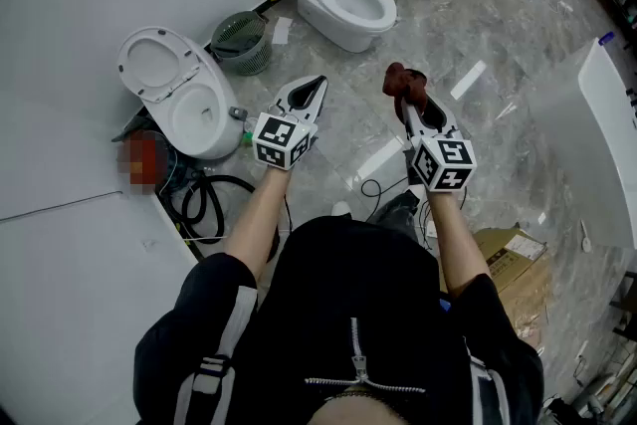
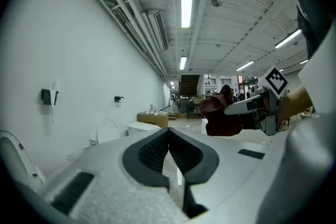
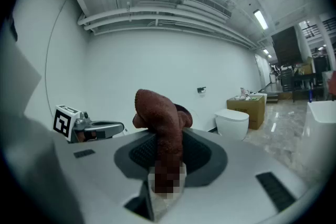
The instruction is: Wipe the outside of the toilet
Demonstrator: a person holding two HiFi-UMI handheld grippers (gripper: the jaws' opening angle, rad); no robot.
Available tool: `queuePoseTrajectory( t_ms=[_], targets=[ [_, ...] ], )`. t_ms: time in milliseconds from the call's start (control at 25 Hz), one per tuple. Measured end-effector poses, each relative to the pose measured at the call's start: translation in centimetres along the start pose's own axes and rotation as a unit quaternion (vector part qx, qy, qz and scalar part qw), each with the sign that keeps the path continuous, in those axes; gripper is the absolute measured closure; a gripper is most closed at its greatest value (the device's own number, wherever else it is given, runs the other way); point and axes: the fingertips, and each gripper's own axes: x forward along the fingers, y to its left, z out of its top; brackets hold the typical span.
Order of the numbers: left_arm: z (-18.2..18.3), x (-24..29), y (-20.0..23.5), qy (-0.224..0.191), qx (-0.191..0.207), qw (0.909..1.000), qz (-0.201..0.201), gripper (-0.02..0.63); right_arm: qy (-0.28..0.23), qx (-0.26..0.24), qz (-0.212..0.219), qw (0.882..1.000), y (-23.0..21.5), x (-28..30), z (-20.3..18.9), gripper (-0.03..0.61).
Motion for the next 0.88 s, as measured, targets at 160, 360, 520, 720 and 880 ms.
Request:
queuePoseTrajectory(
  t_ms=[160, 360, 520, 720, 880],
  targets=[
    [-0.2, -0.3, 0.3, 0.0, -0.002, 1.0, 0.002, 0.615, -0.006, 0.008, 0.012, 1.0, 0.3, 0.3, -0.1, 0.462],
    [-0.8, -1.1, 1.2, 0.001, -0.01, 0.9999, 0.006, 0.614, 0.001, 0.007, 0.005, 1.0, 0.8, 0.9, -0.7, 0.462],
    [-1.4, -1.6, 2.4, 0.001, -0.021, 0.9997, 0.012, 0.614, 0.003, 0.006, 0.0, 1.0, 1.2, 1.3, -0.8, 0.462],
    [-1.7, -1.1, 4.1, 0.001, -0.034, 0.9992, 0.022, 0.615, 0.009, 0.013, -0.007, 1.0, 0.3, 2.4, -0.6, 0.462],
    [-1.6, 0.0, 4.8, 0.001, -0.038, 0.999, 0.024, 0.614, 0.017, 0.018, -0.004, 1.0, -0.4, 3.8, -0.6, 0.462]
  ],
)
